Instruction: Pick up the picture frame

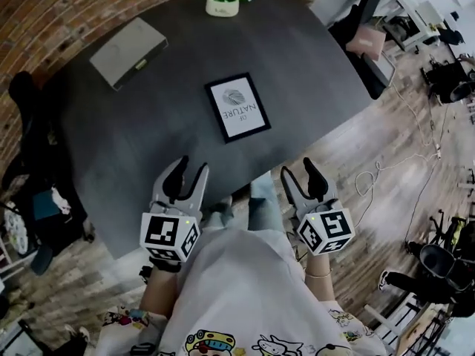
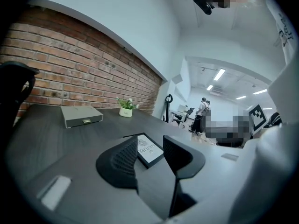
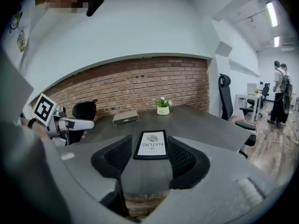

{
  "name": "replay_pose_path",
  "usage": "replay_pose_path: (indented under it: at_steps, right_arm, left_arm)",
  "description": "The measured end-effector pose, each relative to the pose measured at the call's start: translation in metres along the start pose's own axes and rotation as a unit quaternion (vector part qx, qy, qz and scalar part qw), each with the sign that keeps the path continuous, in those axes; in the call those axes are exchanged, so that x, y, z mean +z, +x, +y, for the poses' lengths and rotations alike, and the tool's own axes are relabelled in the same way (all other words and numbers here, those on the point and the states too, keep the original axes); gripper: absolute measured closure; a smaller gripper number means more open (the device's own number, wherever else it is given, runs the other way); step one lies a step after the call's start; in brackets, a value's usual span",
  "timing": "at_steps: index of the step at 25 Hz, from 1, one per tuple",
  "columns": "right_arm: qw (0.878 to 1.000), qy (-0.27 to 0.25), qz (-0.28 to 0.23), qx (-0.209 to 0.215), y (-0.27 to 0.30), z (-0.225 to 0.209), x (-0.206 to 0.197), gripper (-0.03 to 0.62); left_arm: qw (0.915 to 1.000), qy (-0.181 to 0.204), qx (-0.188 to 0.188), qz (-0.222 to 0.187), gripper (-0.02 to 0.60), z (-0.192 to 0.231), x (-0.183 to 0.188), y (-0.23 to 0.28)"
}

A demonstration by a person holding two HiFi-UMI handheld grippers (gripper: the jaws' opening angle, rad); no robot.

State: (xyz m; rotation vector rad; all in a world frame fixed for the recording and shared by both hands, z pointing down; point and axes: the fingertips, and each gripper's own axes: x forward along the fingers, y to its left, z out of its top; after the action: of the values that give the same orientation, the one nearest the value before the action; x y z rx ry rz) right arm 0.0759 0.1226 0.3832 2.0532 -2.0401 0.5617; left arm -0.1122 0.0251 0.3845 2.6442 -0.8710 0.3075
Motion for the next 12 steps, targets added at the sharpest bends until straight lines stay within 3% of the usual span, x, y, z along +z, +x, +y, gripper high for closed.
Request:
replay_pose_path:
  at_steps: [7, 12]
  right_arm:
    - [0.995, -0.027, 0.025, 0.090, 0.070, -0.022, 0.026, 0.339]
    - [0.984, -0.054, 0.032, 0.168, 0.116, -0.036, 0.051, 0.338]
  left_arm:
    - [0.9945, -0.028, 0.100, -0.015, 0.399, 0.029, 0.015, 0.014]
    - [0.9821, -0.042, 0.180, -0.037, 0.396, 0.036, 0.030, 0.029]
